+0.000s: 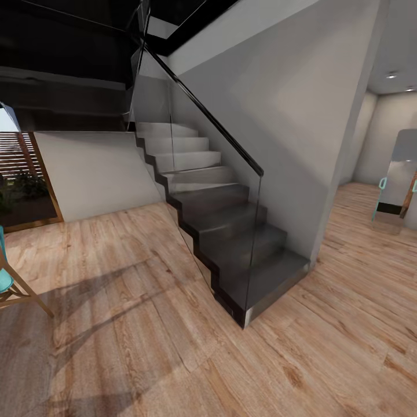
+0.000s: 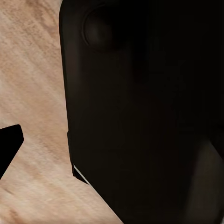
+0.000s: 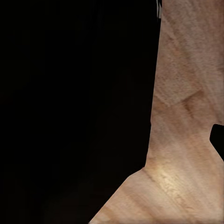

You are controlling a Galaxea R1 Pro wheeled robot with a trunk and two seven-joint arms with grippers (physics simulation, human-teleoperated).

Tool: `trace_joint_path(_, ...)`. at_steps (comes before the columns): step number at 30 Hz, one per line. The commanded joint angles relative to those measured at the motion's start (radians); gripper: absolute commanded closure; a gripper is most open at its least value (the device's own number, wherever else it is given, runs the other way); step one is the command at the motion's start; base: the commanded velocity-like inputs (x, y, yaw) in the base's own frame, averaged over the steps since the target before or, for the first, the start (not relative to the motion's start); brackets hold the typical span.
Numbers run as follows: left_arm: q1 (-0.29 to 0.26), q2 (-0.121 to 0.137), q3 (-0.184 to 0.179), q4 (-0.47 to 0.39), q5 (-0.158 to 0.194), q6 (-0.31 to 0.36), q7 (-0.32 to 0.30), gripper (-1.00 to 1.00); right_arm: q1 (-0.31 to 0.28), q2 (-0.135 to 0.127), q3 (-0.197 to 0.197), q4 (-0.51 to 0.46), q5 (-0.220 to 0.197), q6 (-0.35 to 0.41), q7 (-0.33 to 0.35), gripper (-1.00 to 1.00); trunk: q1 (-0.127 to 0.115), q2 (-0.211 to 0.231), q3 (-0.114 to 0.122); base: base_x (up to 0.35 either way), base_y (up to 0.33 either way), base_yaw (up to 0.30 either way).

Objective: Put the three can of soda from the living room inside the tash can in the kitchen.

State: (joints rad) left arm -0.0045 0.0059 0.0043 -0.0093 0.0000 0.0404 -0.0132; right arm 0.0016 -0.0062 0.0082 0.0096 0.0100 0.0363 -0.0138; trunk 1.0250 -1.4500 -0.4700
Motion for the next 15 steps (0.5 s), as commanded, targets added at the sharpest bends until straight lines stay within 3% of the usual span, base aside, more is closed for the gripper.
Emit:
trace_joint_path(1, 0.000, 0.000, 0.000, 0.000, 0.000, 0.000, 0.000, -1.00, 0.000, 0.000, 0.000, 0.000, 0.000, 0.000, 0.000, -1.00, 0.000, 0.000, 0.000, 0.000, 0.000, 0.000)
trace_joint_path(15, -0.004, -0.001, 0.002, -0.015, 0.001, -0.025, 0.009, -1.00, 0.000, -0.001, -0.001, -0.004, -0.006, -0.045, -0.001, -1.00, 0.000, 0.000, 0.000, 0.000, 0.000, 0.000)
